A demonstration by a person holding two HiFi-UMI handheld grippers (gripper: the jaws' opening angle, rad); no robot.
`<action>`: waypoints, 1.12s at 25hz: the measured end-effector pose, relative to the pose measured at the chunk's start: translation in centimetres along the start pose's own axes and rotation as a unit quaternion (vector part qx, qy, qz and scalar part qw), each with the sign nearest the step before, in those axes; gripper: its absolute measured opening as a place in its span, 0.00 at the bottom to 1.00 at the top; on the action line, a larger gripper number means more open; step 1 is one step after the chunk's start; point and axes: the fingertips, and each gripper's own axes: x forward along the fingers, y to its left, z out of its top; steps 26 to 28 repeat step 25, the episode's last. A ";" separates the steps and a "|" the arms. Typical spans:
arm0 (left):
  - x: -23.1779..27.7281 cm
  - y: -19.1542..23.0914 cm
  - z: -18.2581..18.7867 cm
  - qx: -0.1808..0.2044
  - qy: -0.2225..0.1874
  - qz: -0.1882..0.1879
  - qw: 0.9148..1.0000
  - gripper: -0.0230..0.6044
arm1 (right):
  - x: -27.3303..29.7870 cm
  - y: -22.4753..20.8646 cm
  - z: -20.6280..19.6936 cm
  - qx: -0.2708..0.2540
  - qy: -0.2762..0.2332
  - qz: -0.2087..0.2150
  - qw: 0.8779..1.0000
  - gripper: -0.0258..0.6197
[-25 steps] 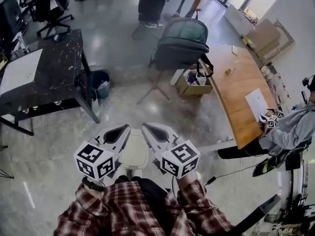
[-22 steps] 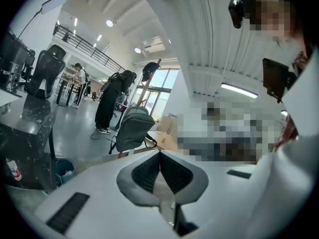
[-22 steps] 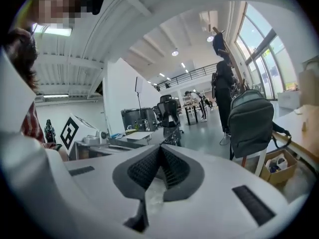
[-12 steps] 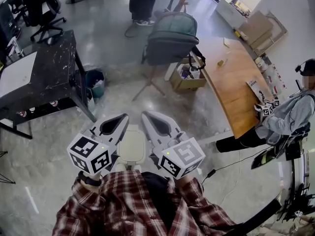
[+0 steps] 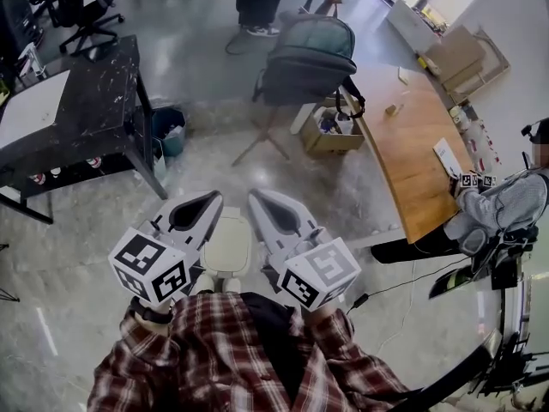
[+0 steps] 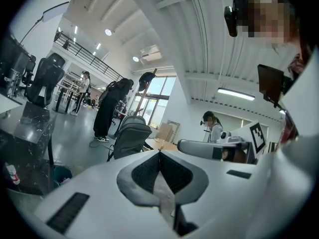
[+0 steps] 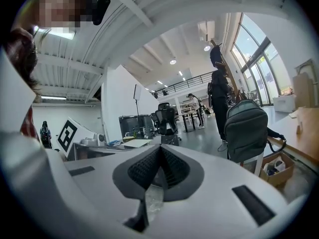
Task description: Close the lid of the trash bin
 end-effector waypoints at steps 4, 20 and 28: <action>-0.5 -0.3 -0.3 -0.001 0.002 0.002 1.000 0.06 | -0.3 0.3 -0.6 0.007 0.004 0.003 1.000 0.06; -1.2 -0.5 -0.2 -0.001 0.006 0.006 1.000 0.06 | -0.2 0.3 -1.3 0.023 0.011 0.002 1.000 0.06; -0.8 -0.2 0.8 0.004 -0.004 0.012 1.000 0.06 | 0.6 0.1 -0.8 0.015 0.008 0.013 1.000 0.06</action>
